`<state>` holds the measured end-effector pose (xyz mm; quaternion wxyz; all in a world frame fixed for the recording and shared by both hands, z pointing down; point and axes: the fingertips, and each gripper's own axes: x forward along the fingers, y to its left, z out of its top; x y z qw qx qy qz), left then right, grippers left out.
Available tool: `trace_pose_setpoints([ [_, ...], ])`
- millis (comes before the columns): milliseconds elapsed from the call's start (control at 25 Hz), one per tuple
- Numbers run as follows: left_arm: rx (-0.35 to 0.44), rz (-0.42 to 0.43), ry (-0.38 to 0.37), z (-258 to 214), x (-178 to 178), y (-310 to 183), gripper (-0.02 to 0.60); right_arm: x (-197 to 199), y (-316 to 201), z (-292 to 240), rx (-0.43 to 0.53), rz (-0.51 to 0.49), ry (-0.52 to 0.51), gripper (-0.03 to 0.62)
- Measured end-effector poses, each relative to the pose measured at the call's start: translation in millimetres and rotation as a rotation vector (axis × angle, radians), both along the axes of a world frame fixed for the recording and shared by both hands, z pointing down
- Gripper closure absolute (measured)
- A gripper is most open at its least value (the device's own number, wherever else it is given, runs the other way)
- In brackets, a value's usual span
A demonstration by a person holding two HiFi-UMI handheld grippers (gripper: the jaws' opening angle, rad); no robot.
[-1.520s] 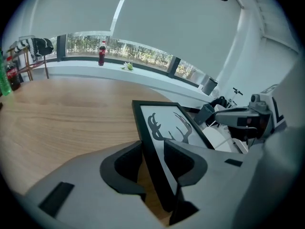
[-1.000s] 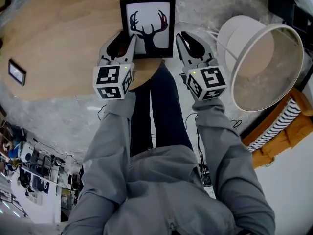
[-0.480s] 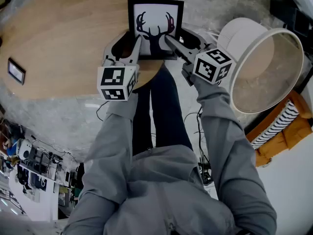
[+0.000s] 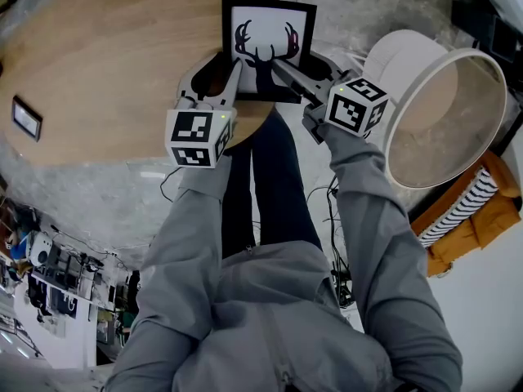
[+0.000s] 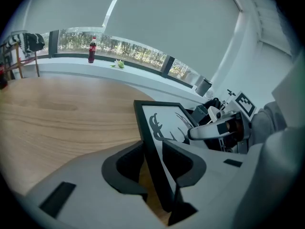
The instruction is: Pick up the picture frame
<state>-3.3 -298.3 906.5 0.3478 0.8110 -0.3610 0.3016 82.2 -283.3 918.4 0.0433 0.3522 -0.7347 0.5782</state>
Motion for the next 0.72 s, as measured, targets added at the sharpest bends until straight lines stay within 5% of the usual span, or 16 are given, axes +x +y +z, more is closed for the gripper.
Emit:
trace_pose_setpoints([
  [480, -0.029, -0.005, 0.048, -10.4, -6.7, 3.9, 0.443, -12.7, 7.0, -40.4, 0.018, 0.008, 0.032, 0.507],
  [720, -0.021, 0.002, 0.068, -25.5, -19.3, 12.1, 0.443, -28.3, 10.9, -69.3, 0.012, 0.098, -0.024, 0.55],
])
